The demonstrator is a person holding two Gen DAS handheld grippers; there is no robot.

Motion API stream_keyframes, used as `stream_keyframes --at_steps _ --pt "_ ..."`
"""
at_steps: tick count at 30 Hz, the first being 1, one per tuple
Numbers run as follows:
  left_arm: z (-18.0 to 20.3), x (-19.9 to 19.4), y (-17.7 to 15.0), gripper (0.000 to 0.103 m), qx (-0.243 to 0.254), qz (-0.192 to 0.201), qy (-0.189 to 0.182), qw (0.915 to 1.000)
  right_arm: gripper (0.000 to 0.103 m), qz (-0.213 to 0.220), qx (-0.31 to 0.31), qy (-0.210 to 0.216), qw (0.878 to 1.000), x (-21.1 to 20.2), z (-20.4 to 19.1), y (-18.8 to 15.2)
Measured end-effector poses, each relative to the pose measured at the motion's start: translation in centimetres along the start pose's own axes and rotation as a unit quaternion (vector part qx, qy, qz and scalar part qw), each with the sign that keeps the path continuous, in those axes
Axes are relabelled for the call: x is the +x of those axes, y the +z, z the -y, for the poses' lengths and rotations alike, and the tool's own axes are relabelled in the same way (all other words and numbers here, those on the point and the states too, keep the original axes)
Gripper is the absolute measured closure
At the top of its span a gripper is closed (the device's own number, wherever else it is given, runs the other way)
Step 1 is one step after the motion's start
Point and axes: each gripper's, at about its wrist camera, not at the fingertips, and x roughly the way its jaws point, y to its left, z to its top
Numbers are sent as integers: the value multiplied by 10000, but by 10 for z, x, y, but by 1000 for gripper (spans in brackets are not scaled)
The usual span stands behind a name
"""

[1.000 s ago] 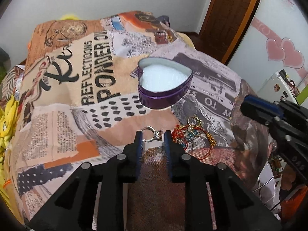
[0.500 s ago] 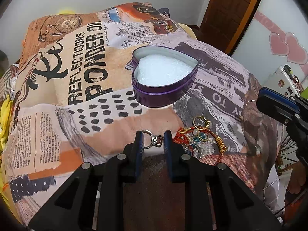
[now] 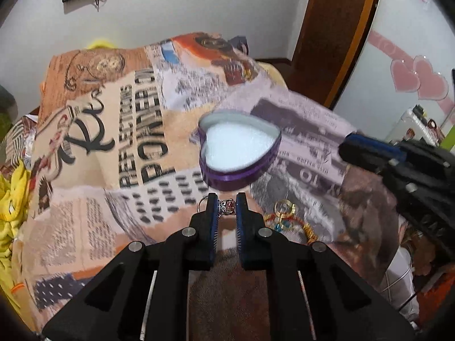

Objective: Organize jewelry

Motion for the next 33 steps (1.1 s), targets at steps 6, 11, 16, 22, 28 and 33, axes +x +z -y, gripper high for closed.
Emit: stream_keyframes --at_steps 6,11,16,22,28,33 --pt "-1 -14 21 92 0 313 -56 9995 91 90 -68 36 9999 6 -4 11" --pt "-3 -14 35 92 14 444 -57 9990 91 140 -130 65 9998 14 -6 22" --pt "-4 -9 46 92 43 486 -92 9988 91 129 -187 89 9997 26 -4 29" --pt "-3 5 53 92 145 401 -152 9990 91 11 -258 184 9995 42 -2 34" --pt "-5 23 55 92 147 225 -252 9993 91 -154 -311 330 9989 58 0 38" --pt "-9 37 56 92 125 50 -374 9992 91 -341 -341 447 9978 71 1 37"
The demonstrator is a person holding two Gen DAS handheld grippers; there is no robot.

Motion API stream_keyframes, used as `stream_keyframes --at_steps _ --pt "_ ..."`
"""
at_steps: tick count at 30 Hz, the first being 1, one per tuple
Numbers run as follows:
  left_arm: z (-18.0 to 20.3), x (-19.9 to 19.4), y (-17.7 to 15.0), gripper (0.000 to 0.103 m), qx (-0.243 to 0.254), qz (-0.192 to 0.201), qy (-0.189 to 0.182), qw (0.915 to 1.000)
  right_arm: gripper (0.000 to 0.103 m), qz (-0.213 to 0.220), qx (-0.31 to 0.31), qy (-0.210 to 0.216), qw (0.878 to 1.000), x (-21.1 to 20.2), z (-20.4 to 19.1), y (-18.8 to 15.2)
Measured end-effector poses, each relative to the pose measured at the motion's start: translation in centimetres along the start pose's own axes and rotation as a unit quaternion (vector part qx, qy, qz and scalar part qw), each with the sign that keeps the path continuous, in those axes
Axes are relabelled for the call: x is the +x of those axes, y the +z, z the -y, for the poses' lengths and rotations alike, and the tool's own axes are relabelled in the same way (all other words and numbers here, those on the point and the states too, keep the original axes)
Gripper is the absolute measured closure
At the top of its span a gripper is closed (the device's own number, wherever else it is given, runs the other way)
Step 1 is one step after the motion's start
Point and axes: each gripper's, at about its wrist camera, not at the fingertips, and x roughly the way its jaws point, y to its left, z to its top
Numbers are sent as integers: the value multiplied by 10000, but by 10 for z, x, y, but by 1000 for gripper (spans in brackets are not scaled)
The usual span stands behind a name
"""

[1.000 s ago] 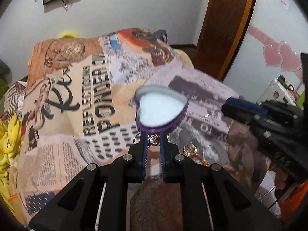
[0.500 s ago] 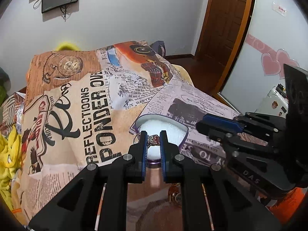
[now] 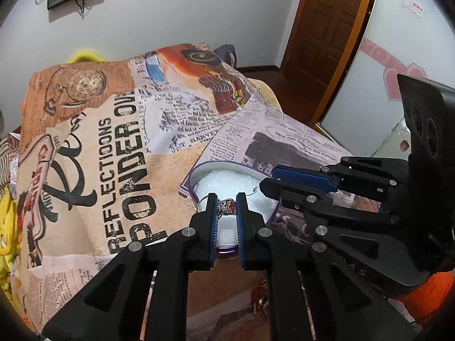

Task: Organize jewelry
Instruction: 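Lower the earring into the purple heart tin and open the right gripper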

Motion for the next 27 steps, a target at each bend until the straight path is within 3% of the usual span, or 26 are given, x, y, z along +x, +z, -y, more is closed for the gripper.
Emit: stream_keyframes --at_steps 15,27 --pt "-7 11 -1 92 -96 -110 -129 9998 91 -299 49 131 9995 16 3 -1" --pt "-7 -10 -3 92 -104 46 148 9998 83 -274 91 49 9996 9 0 0"
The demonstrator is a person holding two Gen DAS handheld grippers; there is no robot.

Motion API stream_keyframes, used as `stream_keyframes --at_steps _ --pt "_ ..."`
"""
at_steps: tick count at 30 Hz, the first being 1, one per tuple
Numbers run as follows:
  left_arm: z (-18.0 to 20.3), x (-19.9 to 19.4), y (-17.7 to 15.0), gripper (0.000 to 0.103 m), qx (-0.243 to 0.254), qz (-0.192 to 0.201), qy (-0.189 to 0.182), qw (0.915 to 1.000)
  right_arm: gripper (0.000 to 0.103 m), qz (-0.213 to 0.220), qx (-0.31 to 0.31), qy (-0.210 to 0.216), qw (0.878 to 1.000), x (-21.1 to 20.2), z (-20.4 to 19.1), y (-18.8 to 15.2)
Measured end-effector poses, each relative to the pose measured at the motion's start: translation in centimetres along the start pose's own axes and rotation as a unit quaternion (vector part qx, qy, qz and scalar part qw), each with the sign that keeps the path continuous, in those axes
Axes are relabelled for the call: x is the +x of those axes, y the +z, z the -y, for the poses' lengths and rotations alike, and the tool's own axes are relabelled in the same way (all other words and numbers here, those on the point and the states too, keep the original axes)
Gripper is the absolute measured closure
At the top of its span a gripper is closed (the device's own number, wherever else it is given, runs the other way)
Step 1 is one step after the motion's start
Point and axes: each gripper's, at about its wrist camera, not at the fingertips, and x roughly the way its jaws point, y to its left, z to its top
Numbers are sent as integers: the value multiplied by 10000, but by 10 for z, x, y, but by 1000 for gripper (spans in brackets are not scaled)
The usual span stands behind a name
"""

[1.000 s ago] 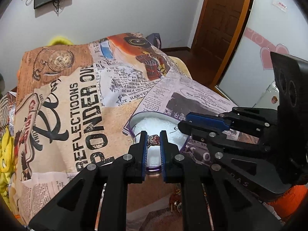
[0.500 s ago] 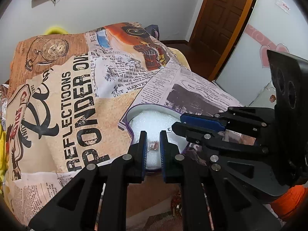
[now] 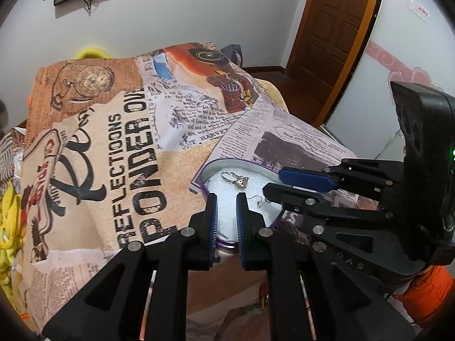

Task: Organize jewelry
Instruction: 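Lower the earring into the purple heart tin and open the right gripper, then grasp a silver ring from the jewelry pile with the right gripper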

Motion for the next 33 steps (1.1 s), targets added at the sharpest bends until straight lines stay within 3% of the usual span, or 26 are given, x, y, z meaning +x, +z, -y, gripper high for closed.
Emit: stream_keyframes --at_steps 6,12,16,21,33 --pt "3 -18 -3 81 11 115 154 9998 83 78 -53 -64 9999 -15 -7 1" --pt "9 -38 -7 80 46 228 231 9995 83 206 -53 -114 9997 -35 -12 1" --pt "13 -53 -11 72 53 326 300 9990 82 303 -48 -152 9994 -50 -16 -1" --pt "18 -68 -19 71 73 383 358 9986 63 431 19 -200 9989 -67 -19 -9" --pt "22 -76 -50 65 93 167 476 9987 62 351 52 -293 9989 -85 -25 -36"
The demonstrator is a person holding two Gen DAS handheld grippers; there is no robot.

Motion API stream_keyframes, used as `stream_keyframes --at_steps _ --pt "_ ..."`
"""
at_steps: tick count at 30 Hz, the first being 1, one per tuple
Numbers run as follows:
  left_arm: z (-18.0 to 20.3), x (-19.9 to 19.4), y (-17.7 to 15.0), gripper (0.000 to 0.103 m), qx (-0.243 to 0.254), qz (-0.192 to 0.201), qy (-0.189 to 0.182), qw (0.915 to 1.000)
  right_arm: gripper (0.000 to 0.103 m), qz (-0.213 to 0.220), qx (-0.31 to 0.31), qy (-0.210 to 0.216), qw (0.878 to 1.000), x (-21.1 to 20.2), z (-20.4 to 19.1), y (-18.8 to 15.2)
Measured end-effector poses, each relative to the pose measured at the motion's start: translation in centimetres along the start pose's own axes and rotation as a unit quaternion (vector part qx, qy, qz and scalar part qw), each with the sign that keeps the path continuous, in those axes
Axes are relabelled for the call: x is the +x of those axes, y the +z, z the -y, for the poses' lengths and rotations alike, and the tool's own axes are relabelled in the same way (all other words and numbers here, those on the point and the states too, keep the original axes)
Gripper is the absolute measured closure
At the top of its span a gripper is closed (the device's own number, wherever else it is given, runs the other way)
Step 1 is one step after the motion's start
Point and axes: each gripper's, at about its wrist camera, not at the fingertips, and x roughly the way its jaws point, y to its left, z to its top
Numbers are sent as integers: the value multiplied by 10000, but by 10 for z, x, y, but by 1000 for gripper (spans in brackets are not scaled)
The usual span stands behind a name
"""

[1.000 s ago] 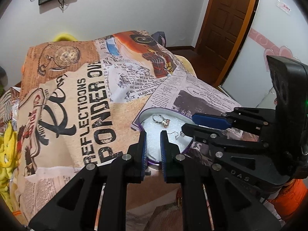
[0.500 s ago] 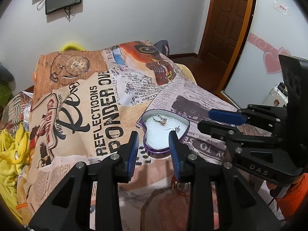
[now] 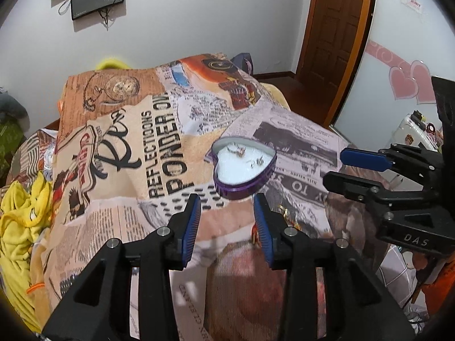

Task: Organize jewelry
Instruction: 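Grasp a silver ring from the jewelry pile with the right gripper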

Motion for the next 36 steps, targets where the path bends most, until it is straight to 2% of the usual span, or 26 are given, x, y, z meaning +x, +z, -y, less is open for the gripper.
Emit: stream_keyframes --at_steps 8,14,23,30,32,36 --pt "3 16 -25 65 -17 -399 -26 9992 62 -381 163 24 9991 12 5 -27" --pt "12 33 -39 65 -16 -699 -227 9973 62 -570 357 72 9977 20 12 -41" --pt "40 53 -42 65 265 -833 -457 9951 62 -697 546 62 9961 24 23 -51" --pt "45 70 -40 65 296 -988 -563 9931 62 -749 650 125 9950 28 29 -54" --pt "43 74 -39 67 245 -1006 -527 9932 62 -763 672 147 9947 29 30 -55" --pt "39 77 -38 77 203 -981 -470 9939 62 -777 692 182 9944 31 32 -57"
